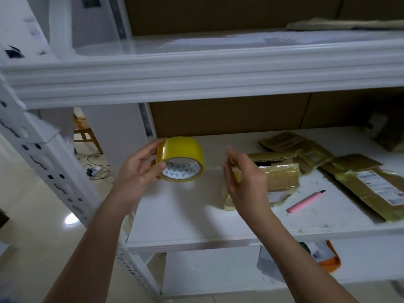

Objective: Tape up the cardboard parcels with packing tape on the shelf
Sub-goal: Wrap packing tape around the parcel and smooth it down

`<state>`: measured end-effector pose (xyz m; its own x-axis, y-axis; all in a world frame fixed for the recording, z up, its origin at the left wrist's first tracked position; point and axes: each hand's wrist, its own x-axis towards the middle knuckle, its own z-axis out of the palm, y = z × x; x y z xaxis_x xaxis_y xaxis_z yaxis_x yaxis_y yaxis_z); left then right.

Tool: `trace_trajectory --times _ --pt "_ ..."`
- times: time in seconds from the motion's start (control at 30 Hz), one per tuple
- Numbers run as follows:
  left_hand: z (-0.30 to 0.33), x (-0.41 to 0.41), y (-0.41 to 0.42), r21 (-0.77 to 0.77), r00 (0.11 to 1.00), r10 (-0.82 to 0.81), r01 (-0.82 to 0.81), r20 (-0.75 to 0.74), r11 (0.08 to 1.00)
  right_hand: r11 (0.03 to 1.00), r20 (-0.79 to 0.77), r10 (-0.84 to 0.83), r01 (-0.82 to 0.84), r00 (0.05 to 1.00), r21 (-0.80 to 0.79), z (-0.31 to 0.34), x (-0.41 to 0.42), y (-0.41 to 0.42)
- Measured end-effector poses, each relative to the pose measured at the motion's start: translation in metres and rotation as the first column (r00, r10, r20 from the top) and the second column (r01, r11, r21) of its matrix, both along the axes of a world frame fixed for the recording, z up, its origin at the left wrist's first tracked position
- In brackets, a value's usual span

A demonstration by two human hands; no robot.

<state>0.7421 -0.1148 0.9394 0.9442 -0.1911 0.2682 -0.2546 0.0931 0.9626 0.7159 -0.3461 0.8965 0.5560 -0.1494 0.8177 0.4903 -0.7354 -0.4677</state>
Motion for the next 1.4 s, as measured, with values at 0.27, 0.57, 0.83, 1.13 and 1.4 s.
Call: trace_trajectory --times 0.27,0.57,0.83,1.13,1.4 --pt "0.017 0.003 -0.066 0.014 0.991 -0.109 0.108 0.078 0.994 0.967 0.005 0.004 -0.005 1.000 0.254 0.020 -0.025 -0.065" --pt "0.025 -0.007 -0.129 0.084 0.974 -0.209 0.202 0.092 0.976 0.795 -0.112 -0.041 0.101 0.993 0.598 0.028 -0.046 -0.121" --pt "0.028 -0.012 -0.159 0.290 0.974 -0.185 0.140 0.131 0.947 0.729 -0.155 0.019 0.092 0.988 0.678 0.015 -0.038 -0.150" --pt "0.006 0.008 -0.187 0.420 0.985 -0.115 0.052 0.126 0.906 0.542 -0.286 0.210 0.132 0.935 0.830 -0.006 -0.010 -0.169" --pt "-0.010 0.022 -0.190 0.447 0.996 -0.082 0.061 0.029 0.892 0.312 -0.298 0.435 0.169 0.850 0.935 -0.008 0.011 -0.182"
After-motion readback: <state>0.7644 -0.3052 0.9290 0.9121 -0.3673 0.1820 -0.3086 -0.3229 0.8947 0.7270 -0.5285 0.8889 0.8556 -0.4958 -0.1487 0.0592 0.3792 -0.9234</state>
